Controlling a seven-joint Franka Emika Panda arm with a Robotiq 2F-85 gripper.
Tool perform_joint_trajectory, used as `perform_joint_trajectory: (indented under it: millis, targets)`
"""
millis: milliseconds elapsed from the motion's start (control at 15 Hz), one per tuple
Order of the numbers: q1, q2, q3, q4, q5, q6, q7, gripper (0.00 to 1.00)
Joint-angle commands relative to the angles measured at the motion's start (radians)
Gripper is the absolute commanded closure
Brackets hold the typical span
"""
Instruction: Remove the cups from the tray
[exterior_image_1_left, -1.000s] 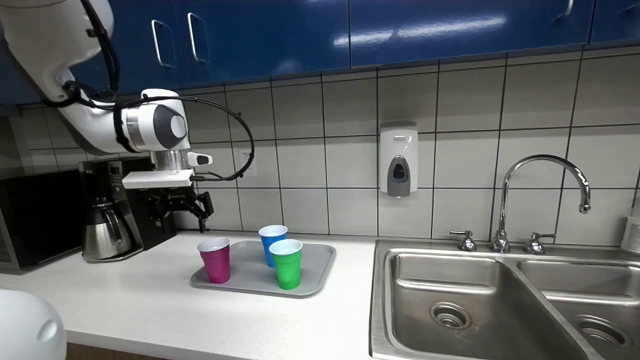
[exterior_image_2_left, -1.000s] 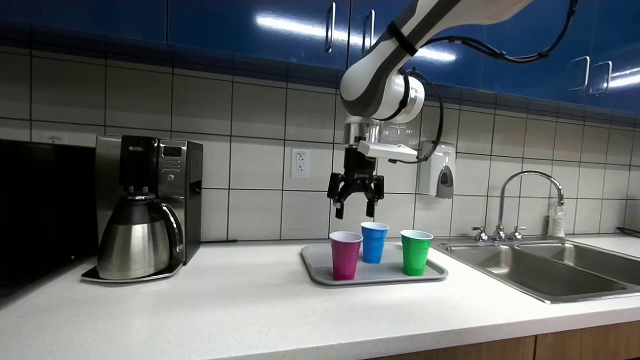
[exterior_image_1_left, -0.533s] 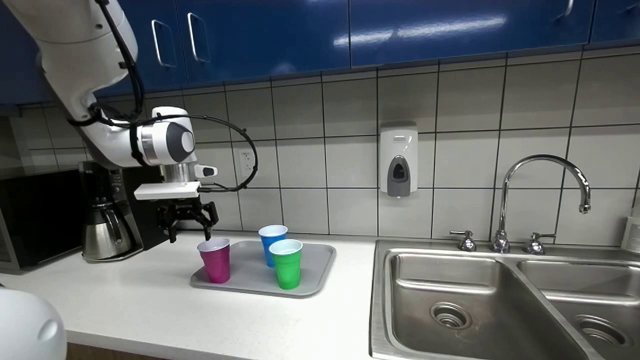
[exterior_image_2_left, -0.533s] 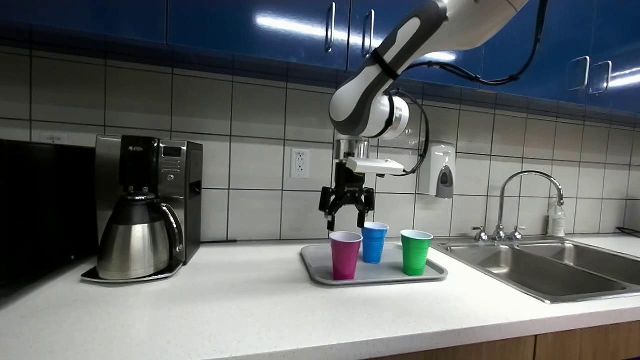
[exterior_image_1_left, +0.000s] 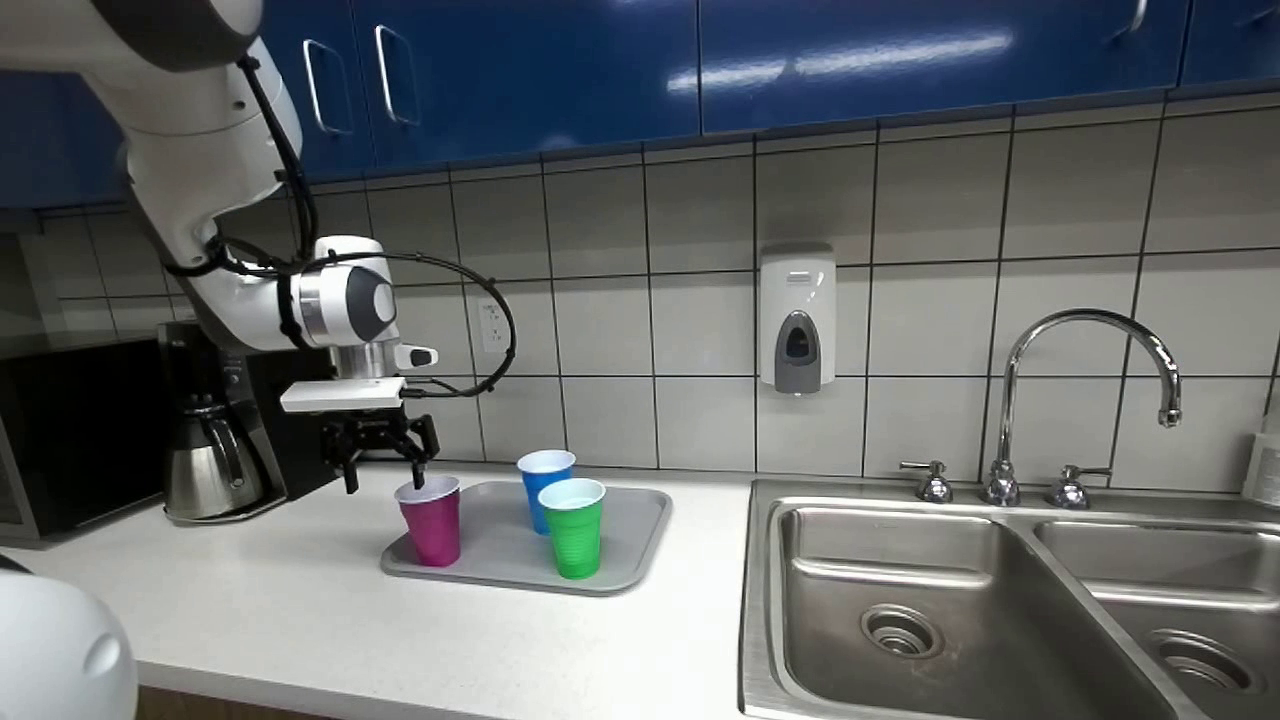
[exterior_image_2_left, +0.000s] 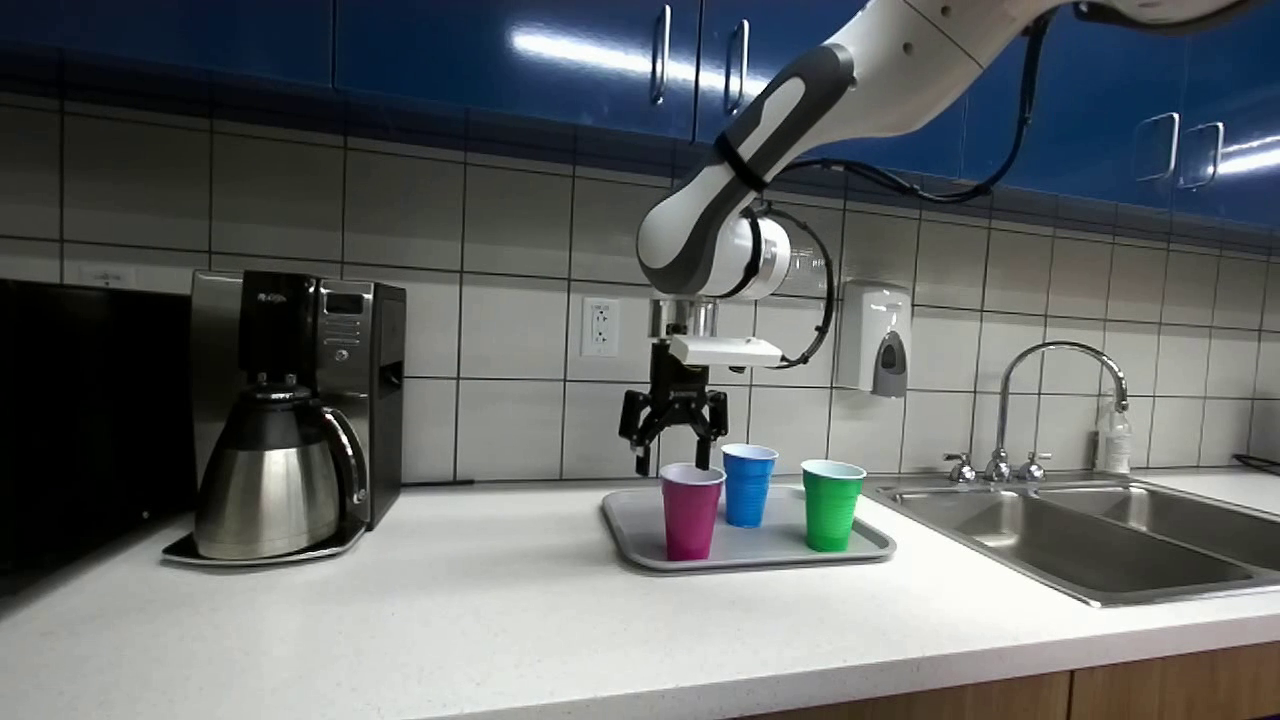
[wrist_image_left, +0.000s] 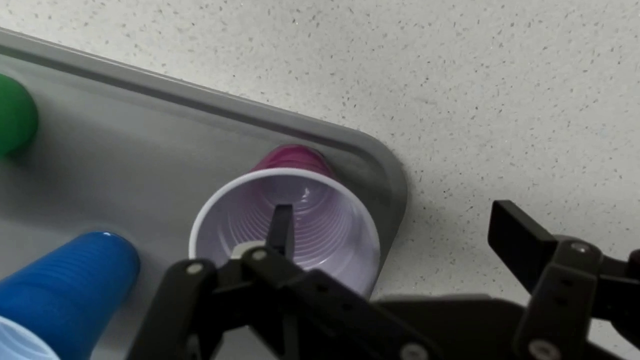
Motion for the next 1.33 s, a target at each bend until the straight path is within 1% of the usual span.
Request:
perform_joint_trajectory:
  millis: [0,733,800,867,933,1000,1267]
  targets:
    - [0.025,0.050,-0.013,0.064,-0.040,-0.018,0.047,0.00]
    - [0.049,0.110,-0.033,0.096,-0.055,-0.019,0.071,0.00]
    - [0.050,0.112,-0.035,0.097,-0.054,-0.019,0.071,0.25]
    - [0.051,0.114,-0.037,0.098,-0.054,-0.019,0.070,0.26]
    - [0.050,0.113,-0.038,0.099,-0.053,-0.019,0.069,0.32]
    - [0.050,0.113,-0.039,0.099,-0.053,-0.019,0.069,0.42]
    - [0.050,0.107,-0.041,0.097,-0.057,-0.018,0.068,0.73]
